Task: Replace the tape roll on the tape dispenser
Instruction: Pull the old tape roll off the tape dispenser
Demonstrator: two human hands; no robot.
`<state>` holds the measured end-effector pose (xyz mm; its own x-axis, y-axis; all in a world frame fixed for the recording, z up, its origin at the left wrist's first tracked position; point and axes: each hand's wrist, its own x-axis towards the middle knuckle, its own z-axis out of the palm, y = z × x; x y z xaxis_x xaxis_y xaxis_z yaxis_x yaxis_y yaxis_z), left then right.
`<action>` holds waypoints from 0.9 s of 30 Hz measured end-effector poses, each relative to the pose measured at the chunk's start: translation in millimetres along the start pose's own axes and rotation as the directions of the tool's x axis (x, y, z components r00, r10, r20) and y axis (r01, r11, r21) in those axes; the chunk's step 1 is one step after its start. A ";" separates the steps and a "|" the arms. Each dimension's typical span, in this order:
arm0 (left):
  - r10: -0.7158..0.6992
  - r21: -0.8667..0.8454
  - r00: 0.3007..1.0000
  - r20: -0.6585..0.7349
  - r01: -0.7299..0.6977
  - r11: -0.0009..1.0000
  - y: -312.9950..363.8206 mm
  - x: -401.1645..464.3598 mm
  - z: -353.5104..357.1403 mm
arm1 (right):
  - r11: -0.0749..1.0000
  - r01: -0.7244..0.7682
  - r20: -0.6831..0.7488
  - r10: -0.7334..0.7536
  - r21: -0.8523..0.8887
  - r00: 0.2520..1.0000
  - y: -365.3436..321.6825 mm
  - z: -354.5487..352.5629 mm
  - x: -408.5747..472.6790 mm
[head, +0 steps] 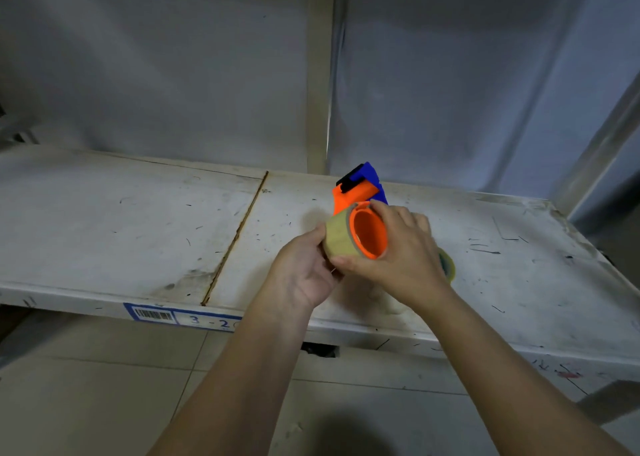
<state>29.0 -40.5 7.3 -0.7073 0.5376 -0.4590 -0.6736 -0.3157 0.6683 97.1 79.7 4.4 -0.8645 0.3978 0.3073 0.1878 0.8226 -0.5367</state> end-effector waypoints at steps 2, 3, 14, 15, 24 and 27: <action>0.009 -0.035 0.999 0.033 -0.007 0.999 -0.2 0.3 2.5 | 0.999 0.023 -0.084 -0.026 -0.039 0.996 0.5 -4.9 1.3; 0.020 -0.042 0.999 0.041 -0.018 0.999 0.3 0.1 4.1 | 0.998 0.033 -0.127 -0.041 -0.059 0.991 0.7 -6.7 1.8; 0.038 0.006 0.999 -0.037 -0.037 0.999 -1.8 -6.2 6.6 | 0.993 0.040 -0.012 -0.039 0.112 0.999 5.4 -16.8 4.3; 0.055 0.033 0.997 -0.056 -0.053 0.998 -2.2 -6.8 7.3 | 0.993 0.037 -0.019 -0.035 0.112 0.999 5.4 -17.1 3.9; 0.326 0.414 0.942 -0.081 -0.266 0.871 -5.3 -5.7 9.4 | 0.986 0.163 -0.023 -0.163 -0.021 0.986 4.0 -24.4 1.0; 0.329 0.392 0.941 -0.072 -0.277 0.877 -3.1 -7.2 11.8 | 0.986 0.085 -0.040 -0.080 0.144 0.996 1.4 -22.2 -1.7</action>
<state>38.7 -34.1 15.5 -0.9032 0.3459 -0.2540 -0.3108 -0.1191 0.9430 109.2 89.2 20.6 -0.8572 0.3471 0.3805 0.0446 0.7861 -0.6165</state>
